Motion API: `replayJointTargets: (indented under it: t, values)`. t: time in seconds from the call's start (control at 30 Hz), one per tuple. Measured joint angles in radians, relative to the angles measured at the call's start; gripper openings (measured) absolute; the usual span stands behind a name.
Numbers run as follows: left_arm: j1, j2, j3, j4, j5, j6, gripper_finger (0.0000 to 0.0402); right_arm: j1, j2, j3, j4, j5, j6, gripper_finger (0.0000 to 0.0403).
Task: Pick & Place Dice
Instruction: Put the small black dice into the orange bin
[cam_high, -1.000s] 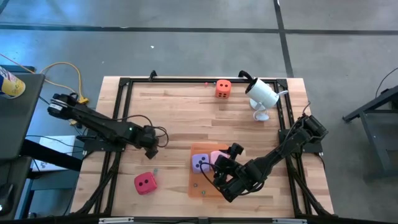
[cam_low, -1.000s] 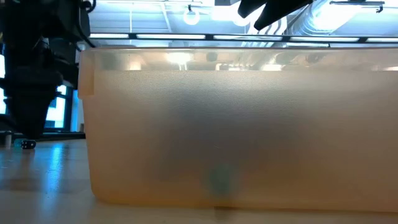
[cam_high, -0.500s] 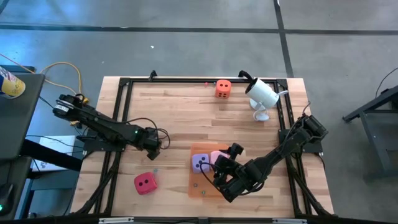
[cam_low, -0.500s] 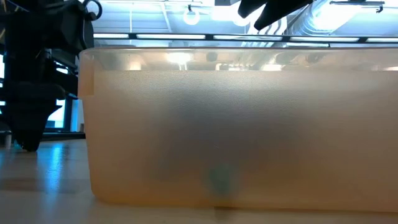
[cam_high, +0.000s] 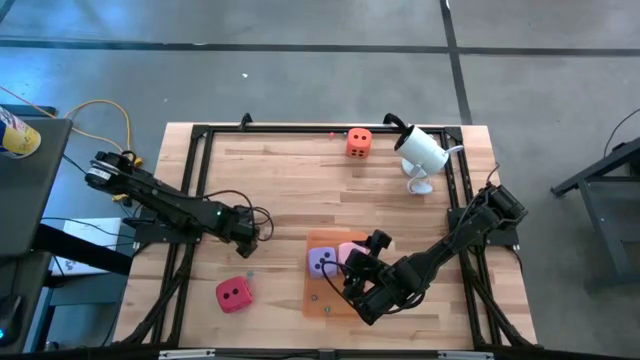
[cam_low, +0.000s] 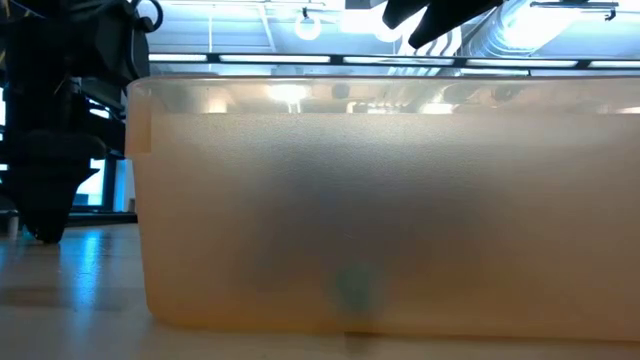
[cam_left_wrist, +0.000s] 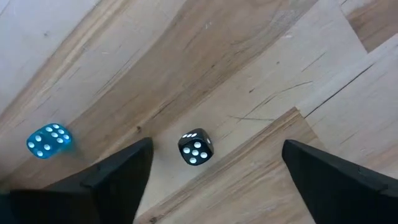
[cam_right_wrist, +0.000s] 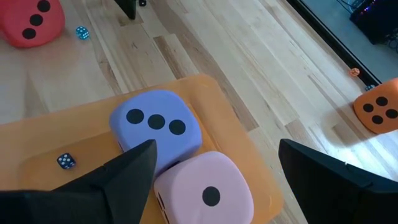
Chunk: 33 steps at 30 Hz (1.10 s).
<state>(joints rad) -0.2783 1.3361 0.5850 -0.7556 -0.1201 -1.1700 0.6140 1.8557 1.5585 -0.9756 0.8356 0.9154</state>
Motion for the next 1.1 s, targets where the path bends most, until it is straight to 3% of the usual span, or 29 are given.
replayJointTargets:
  t: [0.33,0.7,0.83,1.1]
  values:
    - [0.000,0.001,0.001,0.020,-0.007,-0.037,0.0189,0.000,0.000,0.000,0.000,0.002,0.000,0.0327]
    - [0.001,0.001,0.001,0.036,-0.019,0.005,0.0072,0.000,0.000,0.000,0.000,0.001,0.000,0.0327]
    - [0.001,0.001,0.011,0.036,-0.018,0.038,0.0048,0.000,0.000,0.000,0.000,0.000,0.000,0.0327]
    - [0.002,-0.058,0.150,0.055,-0.028,0.187,0.0054,0.000,0.000,0.000,0.005,0.000,0.000,0.0327]
